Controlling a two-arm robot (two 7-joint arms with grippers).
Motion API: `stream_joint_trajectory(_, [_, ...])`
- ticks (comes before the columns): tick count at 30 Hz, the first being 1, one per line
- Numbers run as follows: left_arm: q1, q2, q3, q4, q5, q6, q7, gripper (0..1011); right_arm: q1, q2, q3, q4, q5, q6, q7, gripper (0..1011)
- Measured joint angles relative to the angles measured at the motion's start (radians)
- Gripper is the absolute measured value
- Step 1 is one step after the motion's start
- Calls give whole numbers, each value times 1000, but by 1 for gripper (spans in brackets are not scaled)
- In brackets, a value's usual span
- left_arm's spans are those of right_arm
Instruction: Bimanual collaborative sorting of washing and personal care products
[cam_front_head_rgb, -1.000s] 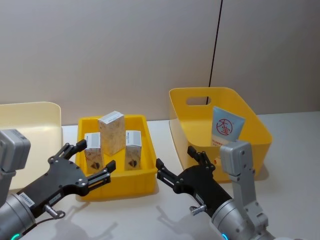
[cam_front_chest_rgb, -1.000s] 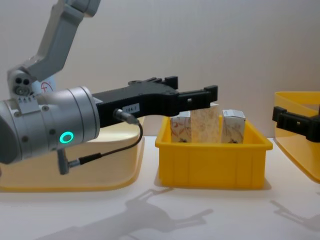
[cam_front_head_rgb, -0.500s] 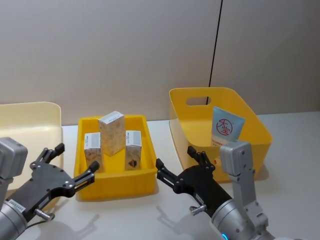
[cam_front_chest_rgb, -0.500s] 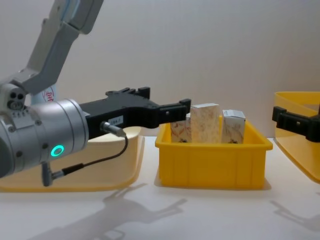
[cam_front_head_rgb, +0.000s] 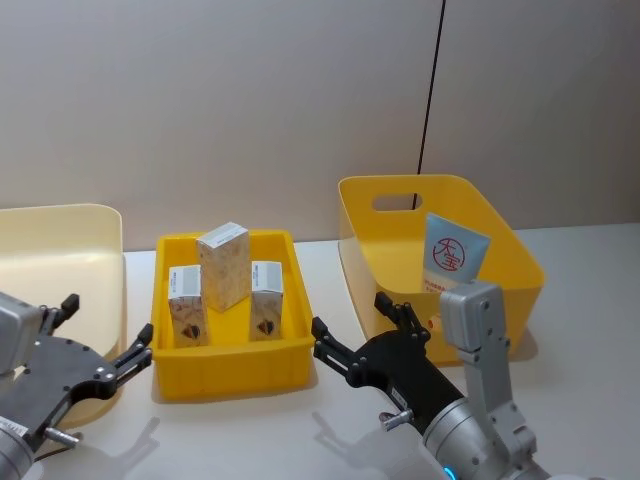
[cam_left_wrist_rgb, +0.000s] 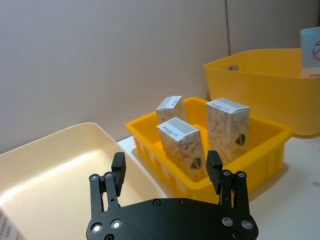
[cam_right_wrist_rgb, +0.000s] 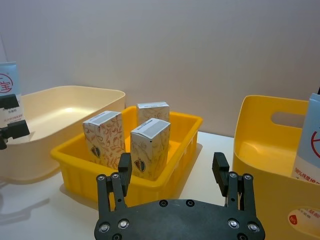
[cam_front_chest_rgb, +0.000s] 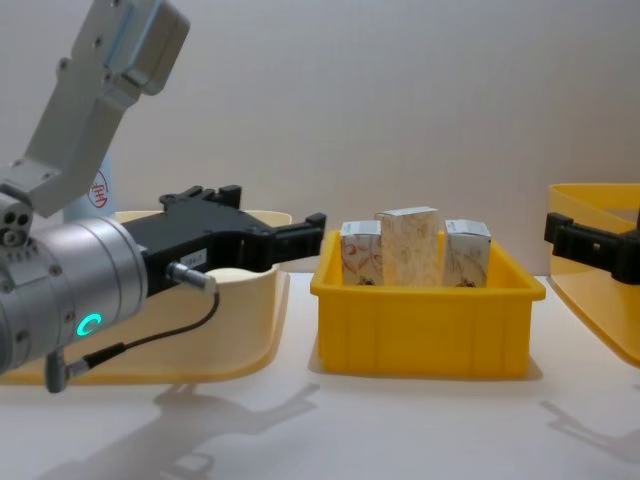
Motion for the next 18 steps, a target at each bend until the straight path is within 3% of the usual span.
stream_joint_trajectory(8, [27, 7, -4, -21, 46, 7, 95, 1003, 0, 0, 0, 0, 0, 0, 0, 1001])
stream_joint_trajectory(18, [35, 9, -5, -27, 59, 9, 123, 1003, 0, 0, 0, 0, 0, 0, 0, 1001])
